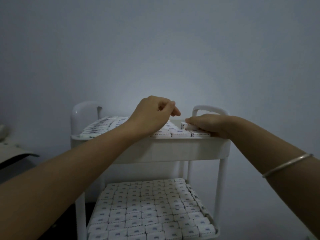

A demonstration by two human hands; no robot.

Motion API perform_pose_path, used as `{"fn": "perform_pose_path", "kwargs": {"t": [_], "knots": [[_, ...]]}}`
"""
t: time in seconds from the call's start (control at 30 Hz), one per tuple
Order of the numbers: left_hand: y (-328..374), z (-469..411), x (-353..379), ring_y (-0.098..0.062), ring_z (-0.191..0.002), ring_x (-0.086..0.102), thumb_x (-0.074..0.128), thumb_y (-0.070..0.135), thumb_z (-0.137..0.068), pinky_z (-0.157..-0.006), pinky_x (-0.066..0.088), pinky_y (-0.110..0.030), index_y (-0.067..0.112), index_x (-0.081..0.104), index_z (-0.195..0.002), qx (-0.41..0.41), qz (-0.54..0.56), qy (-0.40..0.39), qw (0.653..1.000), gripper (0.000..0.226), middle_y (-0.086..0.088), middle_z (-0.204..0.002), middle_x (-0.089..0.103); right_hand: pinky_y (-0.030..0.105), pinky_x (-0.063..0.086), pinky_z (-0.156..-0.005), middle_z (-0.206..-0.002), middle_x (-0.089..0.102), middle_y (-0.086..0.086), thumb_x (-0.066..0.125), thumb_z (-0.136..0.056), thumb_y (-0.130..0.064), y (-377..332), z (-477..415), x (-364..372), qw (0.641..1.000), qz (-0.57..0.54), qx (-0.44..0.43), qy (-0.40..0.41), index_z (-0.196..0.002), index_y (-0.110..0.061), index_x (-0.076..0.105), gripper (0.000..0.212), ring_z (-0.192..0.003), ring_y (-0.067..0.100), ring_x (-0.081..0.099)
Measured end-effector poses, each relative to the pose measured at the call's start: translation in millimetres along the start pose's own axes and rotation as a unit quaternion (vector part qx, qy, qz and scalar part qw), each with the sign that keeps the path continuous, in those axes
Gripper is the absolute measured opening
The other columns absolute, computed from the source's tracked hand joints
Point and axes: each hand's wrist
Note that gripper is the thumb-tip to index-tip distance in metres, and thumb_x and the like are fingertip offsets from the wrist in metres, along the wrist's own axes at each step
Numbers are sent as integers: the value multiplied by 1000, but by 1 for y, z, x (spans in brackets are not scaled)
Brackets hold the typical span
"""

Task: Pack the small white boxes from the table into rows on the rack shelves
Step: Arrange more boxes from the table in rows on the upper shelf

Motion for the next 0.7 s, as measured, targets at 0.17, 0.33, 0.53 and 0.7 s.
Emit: {"fn": "perform_pose_path", "kwargs": {"t": [0.17, 0.33, 0.53, 0.7], "knots": [[-2, 10, -5, -9, -84, 63, 50, 23, -96, -78, 47, -24, 27, 74, -85, -19, -21, 32, 999, 26, 7, -87, 72, 32, 31, -98, -147, 44, 7, 38, -97, -54, -3, 0, 7, 987, 158, -23, 28, -139, -12, 48, 60, -127, 26, 45], [2, 26, -19, -3, -85, 59, 50, 20, -96, -68, 38, -11, 27, 72, -87, -17, -22, 44, 999, 25, 13, -94, 69, 40, 22, -114, -147, 45, 8, 15, -96, -66, -6, 4, 9, 989, 136, -41, 41, -130, -17, 60, 75, -134, 27, 41], [4, 76, -58, -1, -69, 61, 51, 16, -96, -59, 40, -6, 28, 71, -82, -19, 18, 75, 997, 27, 17, -81, 69, 33, 40, -84, -122, 65, 6, 28, -102, -45, -32, 43, 30, 933, 111, -231, 254, -113, -17, 67, 50, -108, 24, 56], [-31, 168, -88, -13, -45, 55, 50, 9, -97, -45, 40, -14, 14, 71, -82, -125, 84, 70, 986, 26, 3, -70, 70, 34, 46, -74, -86, 67, -4, 53, -95, -25, -81, 108, 122, 873, -35, -431, 227, -87, -17, 69, 20, -82, 15, 58]]}}
Point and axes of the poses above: each hand's wrist, its own z-axis away from the middle knuckle, its own x-axis out of the palm, y = z × x
